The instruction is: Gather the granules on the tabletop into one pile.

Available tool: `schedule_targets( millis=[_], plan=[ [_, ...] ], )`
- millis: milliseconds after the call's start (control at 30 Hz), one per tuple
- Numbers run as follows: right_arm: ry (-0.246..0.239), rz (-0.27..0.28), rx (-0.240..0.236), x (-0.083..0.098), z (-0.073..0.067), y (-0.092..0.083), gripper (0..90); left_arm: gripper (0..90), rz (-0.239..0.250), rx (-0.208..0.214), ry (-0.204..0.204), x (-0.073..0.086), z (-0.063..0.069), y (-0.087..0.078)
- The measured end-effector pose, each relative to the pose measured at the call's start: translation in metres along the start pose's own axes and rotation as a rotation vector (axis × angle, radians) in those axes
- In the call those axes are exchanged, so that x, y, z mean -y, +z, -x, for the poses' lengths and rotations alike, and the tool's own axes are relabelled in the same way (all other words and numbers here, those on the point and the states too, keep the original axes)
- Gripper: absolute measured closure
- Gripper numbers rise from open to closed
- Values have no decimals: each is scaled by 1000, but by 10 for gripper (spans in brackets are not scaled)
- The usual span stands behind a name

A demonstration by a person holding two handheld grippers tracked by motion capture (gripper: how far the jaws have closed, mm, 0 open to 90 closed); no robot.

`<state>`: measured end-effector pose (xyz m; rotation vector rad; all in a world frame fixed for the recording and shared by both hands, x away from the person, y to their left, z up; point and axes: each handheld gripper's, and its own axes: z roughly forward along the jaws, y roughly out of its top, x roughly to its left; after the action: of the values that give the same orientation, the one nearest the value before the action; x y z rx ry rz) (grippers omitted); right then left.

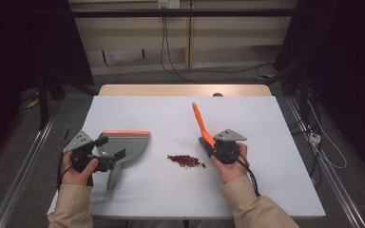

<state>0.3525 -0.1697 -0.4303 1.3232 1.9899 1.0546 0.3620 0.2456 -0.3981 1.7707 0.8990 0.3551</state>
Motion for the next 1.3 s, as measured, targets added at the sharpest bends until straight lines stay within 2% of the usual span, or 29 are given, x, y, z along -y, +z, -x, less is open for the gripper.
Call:
schedule_targets(
  millis=[67, 267, 400, 567, 767, 1000, 1067, 1167, 1300],
  plan=[
    [-9, 5, 33, 1, -8, 3, 712, 62, -1, 0, 5, 0, 0, 0],
    [-11, 10, 62, -3, -31, 15, 712, 62, -4, -3, 6, 0, 0, -1],
    [25, 13, 77, -5, -38, 19, 711, 62, -5, -2, 0, 0, 1, 0],
    [64, 28, 86, -7, -44, 23, 712, 62, -12, 1, 5, 0, 1, 1],
    [67, 42, 88, -9, -51, 29, 711, 62, -5, 3, 3, 0, 1, 0],
    [94, 58, 76, -12, -56, 34, 711, 62, -9, 6, 7, 0, 0, 0],
    [84, 58, 80, -12, -56, 34, 711, 62, -8, 6, 6, 0, -1, 0],
    [104, 61, 65, -12, -53, 33, 711, 62, -10, 5, 4, 1, -1, 1],
    [96, 66, 64, -13, -50, 31, 711, 62, -11, 3, 4, 1, -1, 0]
  ],
)
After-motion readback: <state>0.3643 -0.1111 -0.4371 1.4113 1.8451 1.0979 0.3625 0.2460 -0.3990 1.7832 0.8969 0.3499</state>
